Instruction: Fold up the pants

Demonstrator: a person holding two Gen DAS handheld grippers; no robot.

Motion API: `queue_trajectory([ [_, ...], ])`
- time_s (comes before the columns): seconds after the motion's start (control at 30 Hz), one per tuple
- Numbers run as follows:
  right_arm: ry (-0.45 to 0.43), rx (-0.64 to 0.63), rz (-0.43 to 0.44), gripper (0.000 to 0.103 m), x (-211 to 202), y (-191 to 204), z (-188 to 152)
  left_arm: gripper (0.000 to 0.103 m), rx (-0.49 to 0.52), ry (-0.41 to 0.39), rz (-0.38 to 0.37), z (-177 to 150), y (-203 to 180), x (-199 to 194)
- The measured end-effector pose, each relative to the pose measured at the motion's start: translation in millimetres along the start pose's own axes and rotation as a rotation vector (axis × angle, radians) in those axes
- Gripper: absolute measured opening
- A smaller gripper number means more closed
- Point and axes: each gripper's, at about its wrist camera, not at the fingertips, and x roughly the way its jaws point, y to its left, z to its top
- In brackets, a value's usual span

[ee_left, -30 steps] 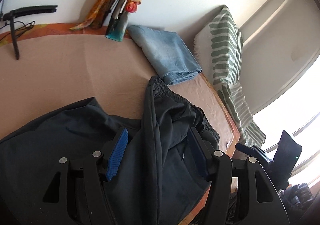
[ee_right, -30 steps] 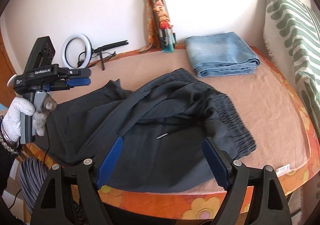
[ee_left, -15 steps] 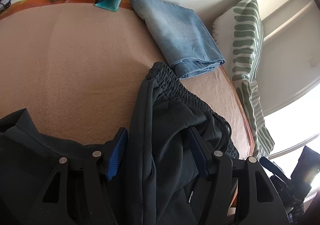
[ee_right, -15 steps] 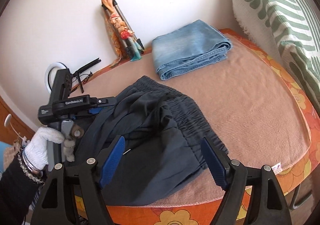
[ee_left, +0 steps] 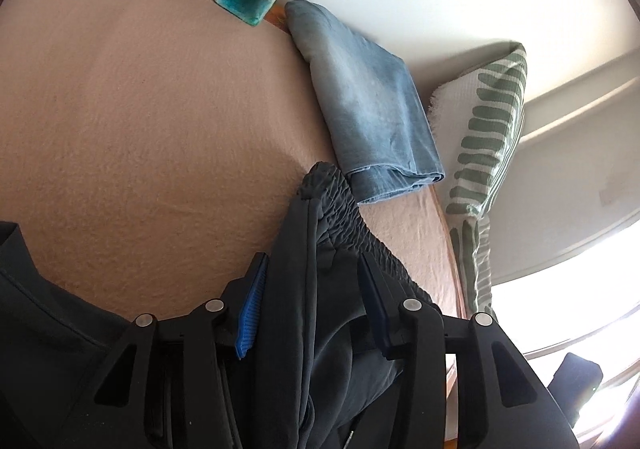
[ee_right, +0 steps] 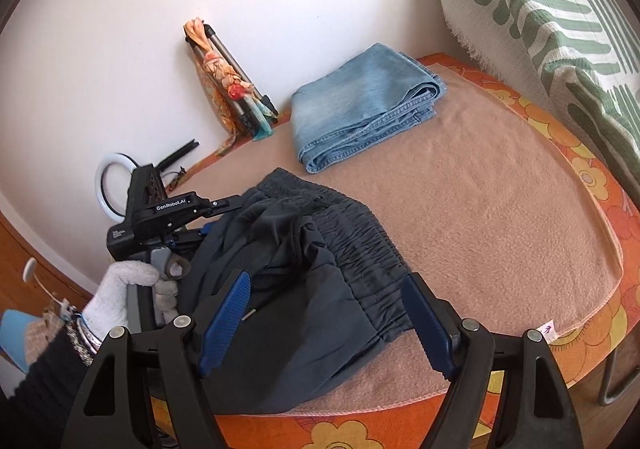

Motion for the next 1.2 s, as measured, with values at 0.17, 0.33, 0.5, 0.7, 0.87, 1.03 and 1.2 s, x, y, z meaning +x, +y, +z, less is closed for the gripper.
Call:
queue_trajectory([
  [0.17, -0.015, -0.009, -0.003, 0.081, -1, 4, 2, 0.042, 0.078, 0.055, 0.054, 1, -11, 18],
  [0.33, -0.006, -0.010, -0.017, 0.080, 1, 5, 1, 0.001, 0.169, 0.059, 0.096, 1, -20, 25],
  [0.5, -0.020, 0.011, -0.031, 0.077, -2, -1, 3, 0.001, 0.250, 0.009, 0.023, -9, -44, 6],
  [0.7, -0.019, 0.099, -0.014, 0.073, -3, -19, 5, 0.001, 0.399, -0.005, -0.028, -28, -88, -18],
  [0.87, -0.027, 0.190, -0.006, 0.073, -4, -40, 7, 0.001, 0.467, 0.022, -0.092, -61, -109, -24],
  [1.03, -0.034, 0.278, 0.060, 0.071, -5, -58, 6, 0.001, 0.597, 0.088, -0.097, -106, -136, -11],
  [1.2, -0.012, 0.323, 0.064, 0.071, 0, -73, 0, 0.001, 0.716, 0.174, -0.050, -140, -146, 18],
])
